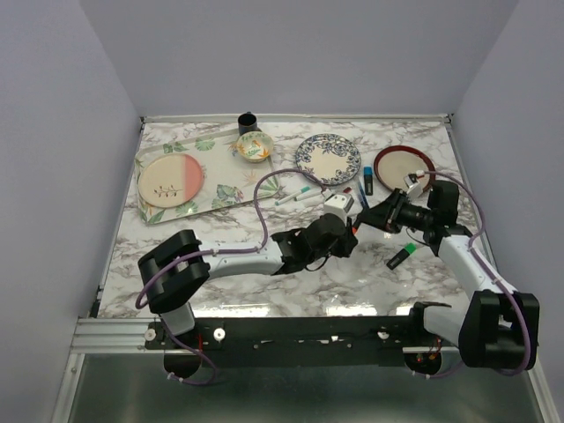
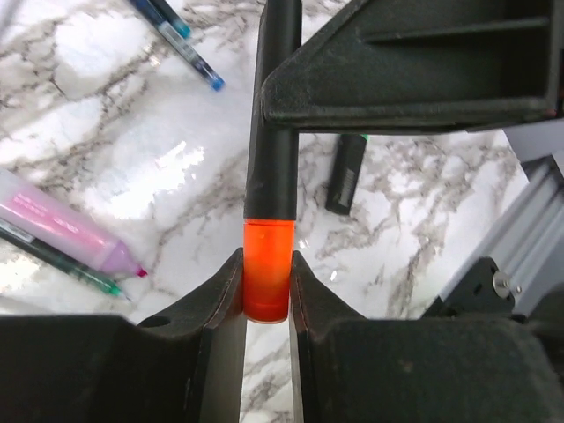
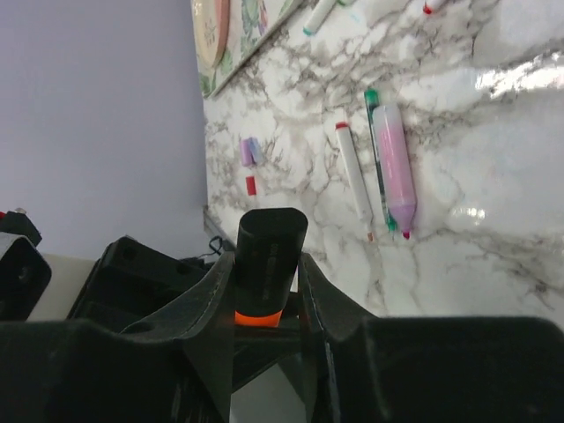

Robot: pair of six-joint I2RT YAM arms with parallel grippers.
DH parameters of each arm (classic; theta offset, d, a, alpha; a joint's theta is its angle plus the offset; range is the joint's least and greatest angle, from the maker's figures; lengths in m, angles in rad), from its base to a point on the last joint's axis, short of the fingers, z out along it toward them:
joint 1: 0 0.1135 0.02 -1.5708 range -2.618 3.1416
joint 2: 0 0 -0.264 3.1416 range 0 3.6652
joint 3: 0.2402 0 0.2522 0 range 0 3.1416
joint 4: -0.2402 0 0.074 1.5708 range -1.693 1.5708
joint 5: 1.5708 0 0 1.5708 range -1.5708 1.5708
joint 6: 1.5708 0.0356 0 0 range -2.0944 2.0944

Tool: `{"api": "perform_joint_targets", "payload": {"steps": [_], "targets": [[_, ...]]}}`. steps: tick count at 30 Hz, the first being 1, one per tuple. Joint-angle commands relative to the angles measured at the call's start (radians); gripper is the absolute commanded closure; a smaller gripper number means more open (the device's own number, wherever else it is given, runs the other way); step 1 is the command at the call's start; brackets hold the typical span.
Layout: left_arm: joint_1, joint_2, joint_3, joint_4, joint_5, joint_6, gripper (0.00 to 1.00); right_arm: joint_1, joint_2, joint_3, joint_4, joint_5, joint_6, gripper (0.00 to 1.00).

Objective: Open the pen caps

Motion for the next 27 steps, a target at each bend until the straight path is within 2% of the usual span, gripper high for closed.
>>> {"api": "perform_joint_targets", "payload": {"steps": [1,6,14,16,19,20,21,22,23,24,25,26,27], "targets": [[-0.091,-0.109,-0.176,-0.112,0.051,-0.027,1.00,-0.151,-0.016,-0.003,0.110,0.143,0.003,0.99],[-0.092,-0.203,-0.264,-0.089,-0.005,-0.052,1.00,-0.154,-0.009,-0.006,0.112,0.154,0.000,0.99],[-0.086,-0.249,-0.332,-0.075,-0.033,-0.047,1.00,-0.154,0.006,-0.007,0.109,0.151,-0.020,1.00],[-0.086,-0.276,-0.355,-0.060,-0.033,-0.040,1.00,-0.154,0.027,-0.001,0.119,0.108,-0.045,0.99],[-0.078,-0.321,-0.378,-0.029,-0.027,-0.023,1.00,-0.151,0.059,-0.003,0.194,-0.111,-0.160,0.99],[-0.066,-0.332,-0.382,-0.009,-0.009,-0.023,1.00,-0.146,0.090,-0.004,0.226,-0.253,-0.205,0.96],[-0.057,-0.351,-0.388,0.002,0.005,-0.027,1.00,-0.120,0.101,0.003,0.231,-0.291,-0.230,0.89],[-0.045,-0.362,-0.399,0.009,0.020,-0.034,1.00,-0.102,0.112,0.022,0.181,-0.308,-0.279,0.82],[-0.031,-0.368,-0.405,0.023,0.040,-0.041,1.00,-0.077,0.119,0.075,0.126,-0.323,-0.404,0.73],[0.000,-0.382,-0.411,0.031,0.087,-0.055,1.00,-0.018,0.129,0.103,0.001,-0.328,-0.478,0.67],[0.012,-0.387,-0.425,0.038,0.111,-0.063,1.00,0.016,0.130,0.130,-0.054,-0.334,-0.549,0.62],[0.026,-0.393,-0.434,0.066,0.140,-0.066,1.00,0.050,0.130,0.170,-0.100,-0.331,-0.676,0.52],[0.052,-0.408,-0.444,0.077,0.195,-0.070,1.00,0.123,0.116,0.187,-0.176,-0.329,-0.747,0.47]]}}
